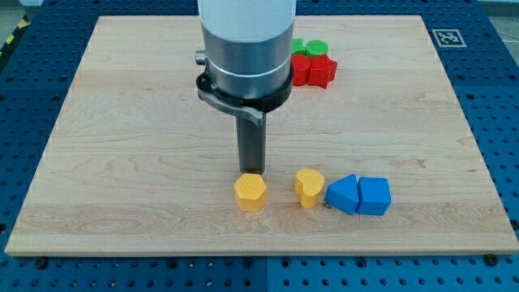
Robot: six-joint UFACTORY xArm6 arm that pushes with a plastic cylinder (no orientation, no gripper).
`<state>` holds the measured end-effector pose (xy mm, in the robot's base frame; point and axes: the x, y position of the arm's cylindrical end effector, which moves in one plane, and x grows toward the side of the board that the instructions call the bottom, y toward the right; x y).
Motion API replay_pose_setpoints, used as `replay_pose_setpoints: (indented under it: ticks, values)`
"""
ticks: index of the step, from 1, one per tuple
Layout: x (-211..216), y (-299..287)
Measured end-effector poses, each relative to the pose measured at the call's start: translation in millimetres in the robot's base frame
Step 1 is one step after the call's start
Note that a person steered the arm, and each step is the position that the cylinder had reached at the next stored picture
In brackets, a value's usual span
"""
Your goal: Separate the yellow blocks from the blue blocks
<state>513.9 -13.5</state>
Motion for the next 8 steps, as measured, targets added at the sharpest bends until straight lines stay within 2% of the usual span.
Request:
replay_pose_setpoints:
  ticks: [1,2,3,4,5,8]
  values:
    - [-14,36]
    - [-13,96]
    - [3,130]
    - [29,121]
    - [44,88]
    - [44,-16]
